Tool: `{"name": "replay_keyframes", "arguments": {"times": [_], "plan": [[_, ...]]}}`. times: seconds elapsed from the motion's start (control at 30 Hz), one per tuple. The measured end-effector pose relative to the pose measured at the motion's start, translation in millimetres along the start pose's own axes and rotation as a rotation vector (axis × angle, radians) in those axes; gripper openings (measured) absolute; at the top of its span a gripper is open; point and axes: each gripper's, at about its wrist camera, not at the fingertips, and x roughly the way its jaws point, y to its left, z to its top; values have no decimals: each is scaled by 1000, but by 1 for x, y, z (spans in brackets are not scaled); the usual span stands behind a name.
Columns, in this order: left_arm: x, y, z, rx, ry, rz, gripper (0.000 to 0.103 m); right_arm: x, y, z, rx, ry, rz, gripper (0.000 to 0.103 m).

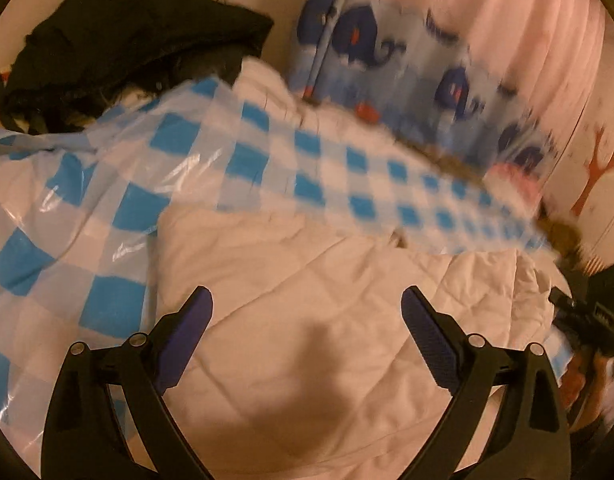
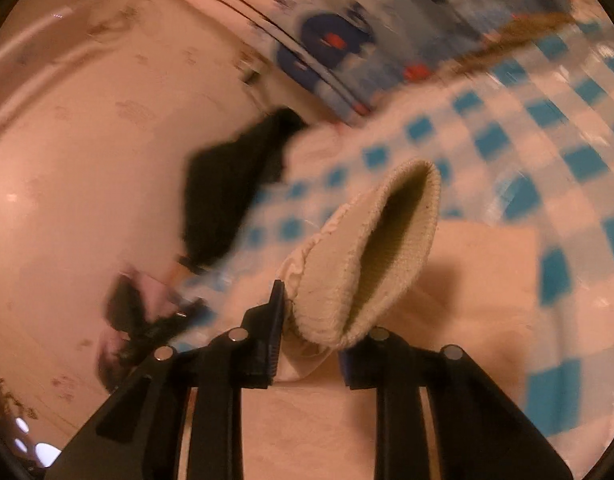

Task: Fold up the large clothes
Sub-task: 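Grasp the knit cuff with the right tool and tuck it onto the folded jacket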

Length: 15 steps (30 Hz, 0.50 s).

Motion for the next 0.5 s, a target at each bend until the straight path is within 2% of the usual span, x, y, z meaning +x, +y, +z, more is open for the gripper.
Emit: {"name": "replay_keyframes", "arguments": {"times": [0.07, 0.13, 0.2, 0.3, 0.33, 0.4, 0.43, 0.5], "plan": [[24, -1, -11, 40, 91, 68, 92, 13, -37, -17, 69, 67, -55, 24], [39, 0, -20, 64, 140, 89, 92, 23, -65, -33, 136, 109, -54, 24], [40, -1, -22, 73, 143, 95, 92, 26, -72, -37, 155, 121, -47, 24], [31, -4, -20, 79, 118, 103, 92, 20, -61, -33, 126, 113, -63, 24], [31, -6, -20, 98, 118, 125, 92, 21, -64, -35, 143, 136, -67, 24], [39, -3, -24, 117, 157, 176, 92, 21, -71, -36, 189, 157, -57, 29], [44, -1, -26, 116, 182, 175, 92, 20, -75, -37, 219, 163, -42, 33], [43, -1, -27, 125, 183, 187, 92, 6, -80, -37, 288, 163, -31, 42]]}}
